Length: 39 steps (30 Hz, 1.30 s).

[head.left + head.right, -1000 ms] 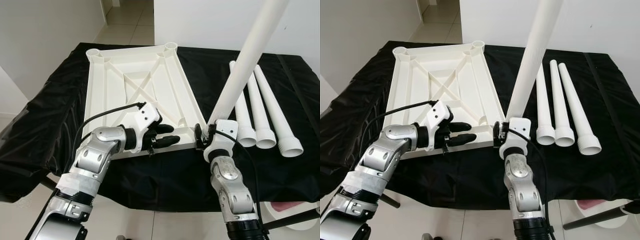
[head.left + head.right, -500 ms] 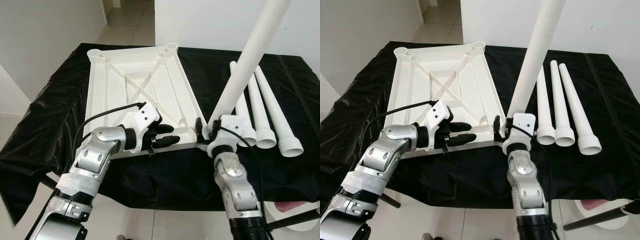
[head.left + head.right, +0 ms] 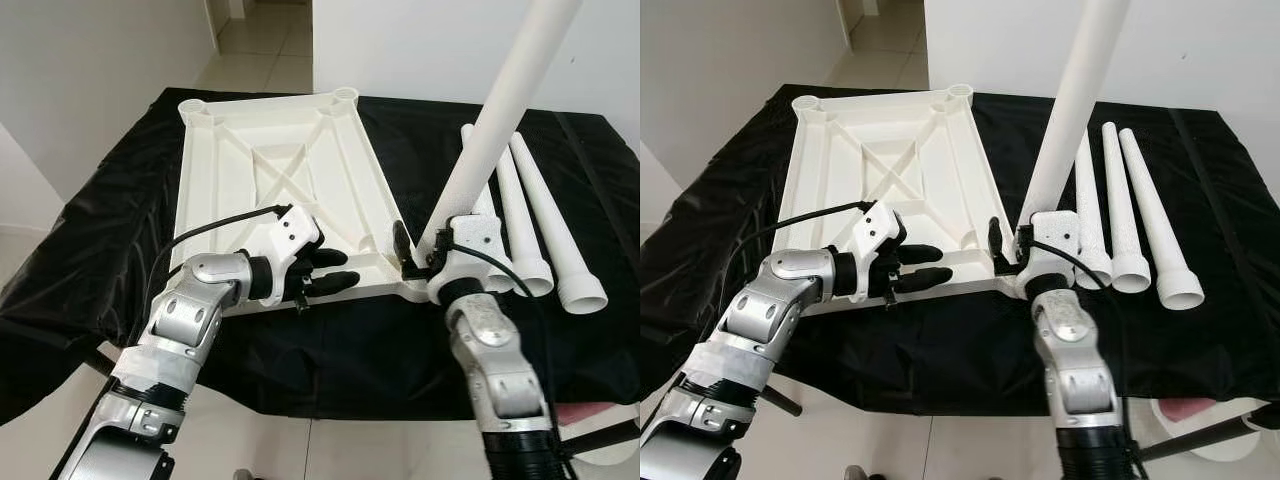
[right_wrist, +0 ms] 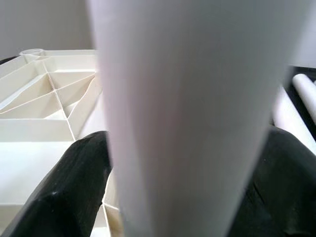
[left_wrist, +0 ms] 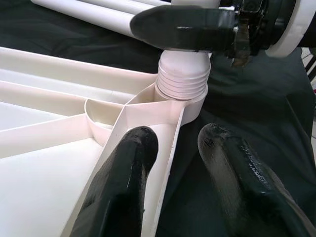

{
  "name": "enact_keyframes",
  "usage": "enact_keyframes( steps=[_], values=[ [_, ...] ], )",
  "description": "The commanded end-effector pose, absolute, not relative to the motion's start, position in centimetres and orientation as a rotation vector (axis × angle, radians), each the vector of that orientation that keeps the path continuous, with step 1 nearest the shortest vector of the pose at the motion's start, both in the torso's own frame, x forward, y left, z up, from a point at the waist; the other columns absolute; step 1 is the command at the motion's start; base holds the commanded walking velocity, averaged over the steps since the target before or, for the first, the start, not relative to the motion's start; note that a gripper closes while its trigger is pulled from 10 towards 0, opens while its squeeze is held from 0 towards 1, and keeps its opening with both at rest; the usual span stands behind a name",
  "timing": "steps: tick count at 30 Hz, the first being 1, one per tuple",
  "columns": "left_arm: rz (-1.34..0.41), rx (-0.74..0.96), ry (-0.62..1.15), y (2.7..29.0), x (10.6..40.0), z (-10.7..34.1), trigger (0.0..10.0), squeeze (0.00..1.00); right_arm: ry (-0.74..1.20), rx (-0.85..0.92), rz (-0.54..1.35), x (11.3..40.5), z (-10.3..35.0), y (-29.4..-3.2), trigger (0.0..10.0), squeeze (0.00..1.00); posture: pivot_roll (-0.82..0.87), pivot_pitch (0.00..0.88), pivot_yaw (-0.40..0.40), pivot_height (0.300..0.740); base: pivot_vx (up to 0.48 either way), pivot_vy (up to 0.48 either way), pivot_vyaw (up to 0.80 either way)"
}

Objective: Building children table

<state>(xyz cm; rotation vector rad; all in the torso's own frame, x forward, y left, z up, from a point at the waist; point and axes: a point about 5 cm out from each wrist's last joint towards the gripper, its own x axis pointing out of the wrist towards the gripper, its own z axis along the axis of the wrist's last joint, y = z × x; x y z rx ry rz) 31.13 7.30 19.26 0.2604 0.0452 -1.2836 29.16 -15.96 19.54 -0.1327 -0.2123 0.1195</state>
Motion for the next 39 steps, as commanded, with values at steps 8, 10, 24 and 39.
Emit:
enact_keyframes(
  steps=[8,10,24,39],
  values=[
    [-1.227,0.232,0.011,6.6,31.4,19.9,10.0,0.00,-0.146,-0.154,0.251,29.3,19.5,-17.5,10.0,0.00,-0.11,0.117,0.072,0.740,0.000,0.000,0.00],
    [-1.239,0.240,0.000,6.3,31.3,20.1,10.0,0.00,-0.137,-0.178,0.301,29.7,19.8,-18.0,10.0,0.00,-0.11,0.117,0.072,0.740,0.000,0.000,0.00],
    [-1.258,0.277,-0.005,6.1,31.4,20.3,10.0,0.00,-0.059,-0.260,0.605,30.2,19.8,-17.4,10.0,0.00,-0.11,0.120,0.072,0.740,0.000,0.000,0.00],
    [-1.249,0.277,0.007,6.4,31.4,20.2,10.0,0.00,-0.051,-0.288,0.704,31.9,20.5,-17.5,4.0,0.00,-0.10,0.125,0.076,0.740,0.000,0.000,0.00]
  ],
)
